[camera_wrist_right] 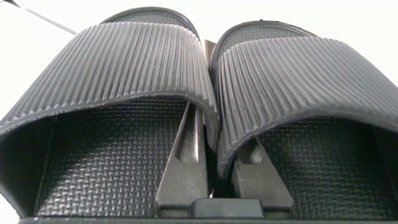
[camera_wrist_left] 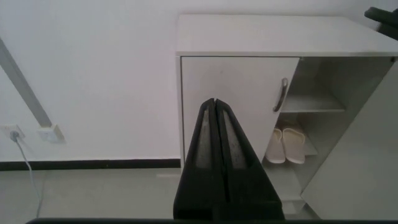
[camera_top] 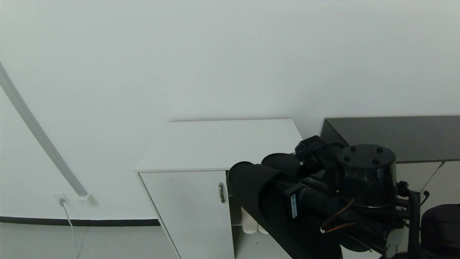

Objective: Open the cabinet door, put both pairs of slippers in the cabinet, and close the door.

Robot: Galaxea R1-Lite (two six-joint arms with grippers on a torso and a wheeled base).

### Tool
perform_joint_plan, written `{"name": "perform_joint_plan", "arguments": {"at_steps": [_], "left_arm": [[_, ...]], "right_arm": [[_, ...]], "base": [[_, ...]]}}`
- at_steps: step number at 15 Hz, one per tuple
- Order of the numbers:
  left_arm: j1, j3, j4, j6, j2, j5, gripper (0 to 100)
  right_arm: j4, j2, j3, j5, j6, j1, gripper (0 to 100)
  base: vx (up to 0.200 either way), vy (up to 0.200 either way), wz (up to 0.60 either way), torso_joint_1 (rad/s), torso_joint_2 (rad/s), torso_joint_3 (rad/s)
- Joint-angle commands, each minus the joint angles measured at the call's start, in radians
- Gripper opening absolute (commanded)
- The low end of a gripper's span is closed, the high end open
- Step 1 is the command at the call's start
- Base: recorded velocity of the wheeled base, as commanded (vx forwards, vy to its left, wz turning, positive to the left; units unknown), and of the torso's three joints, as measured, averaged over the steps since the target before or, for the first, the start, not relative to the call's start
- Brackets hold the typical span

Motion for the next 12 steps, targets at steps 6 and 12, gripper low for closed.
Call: {"name": "perform_joint_plan", "arguments": {"at_steps": [6, 12], "left_arm": [[0.000, 0.000, 0.000, 0.000, 0.000, 0.000, 0], [0.000, 0.000, 0.000, 0.000, 0.000, 0.000, 0]], "right_arm": [[-0.026, 0.013, 0.018, 0.000, -0.017, 0.001, 0], [-0.024, 0.014, 0.029, 0.002, -0.020, 0.009, 0]], "base": [[0.000, 0.000, 0.00, 0.000, 0.00, 0.000], [0.000, 0.000, 0.00, 0.000, 0.00, 0.000]]}}
